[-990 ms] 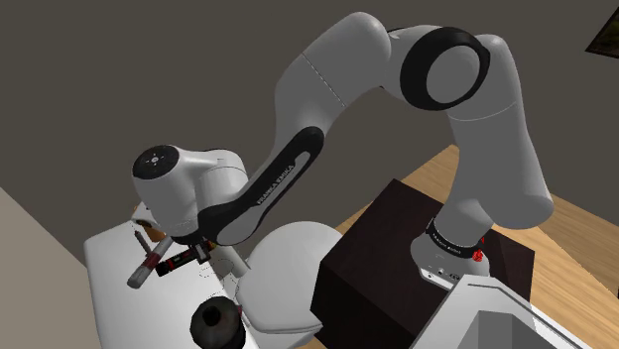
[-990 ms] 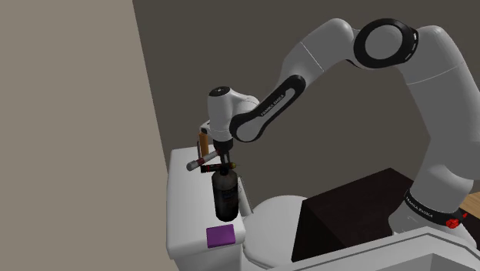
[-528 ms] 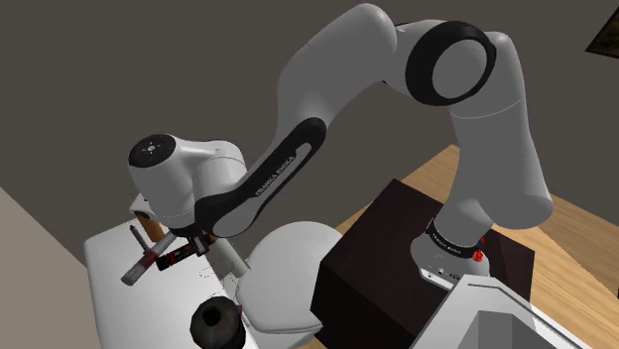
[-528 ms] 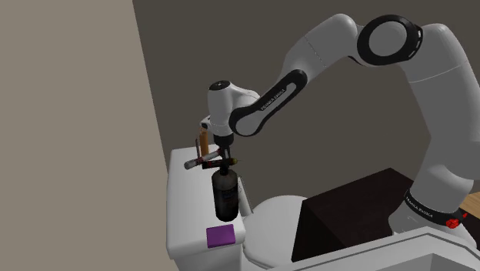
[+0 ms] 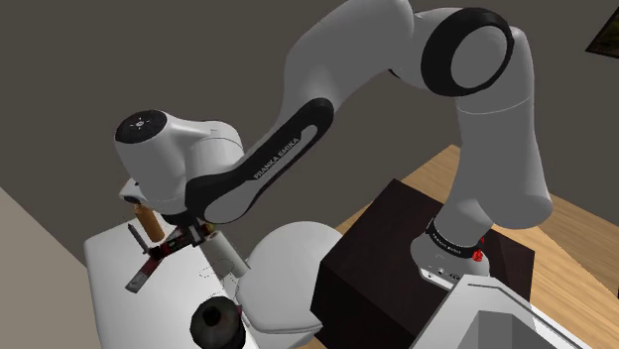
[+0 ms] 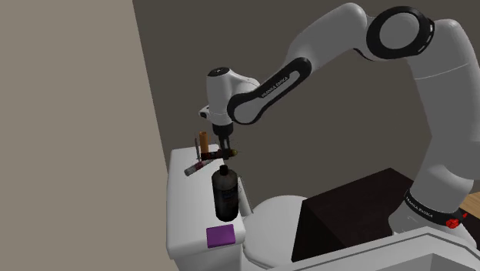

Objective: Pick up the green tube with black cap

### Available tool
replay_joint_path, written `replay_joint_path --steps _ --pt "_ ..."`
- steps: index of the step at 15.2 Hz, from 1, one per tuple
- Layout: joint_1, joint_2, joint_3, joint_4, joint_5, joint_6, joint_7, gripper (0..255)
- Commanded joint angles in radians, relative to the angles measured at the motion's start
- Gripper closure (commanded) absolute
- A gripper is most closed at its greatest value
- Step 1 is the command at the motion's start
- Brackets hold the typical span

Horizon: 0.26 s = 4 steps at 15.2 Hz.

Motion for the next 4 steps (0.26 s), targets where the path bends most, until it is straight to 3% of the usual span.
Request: replay_joint_path --steps 1,4 --pt "-0.004 -0.019 0.006 -0.001 0.009 -0.017 -0.007 255" --pt "-0.006 -0.027 0.009 0.002 0.014 -0.028 -0.011 255"
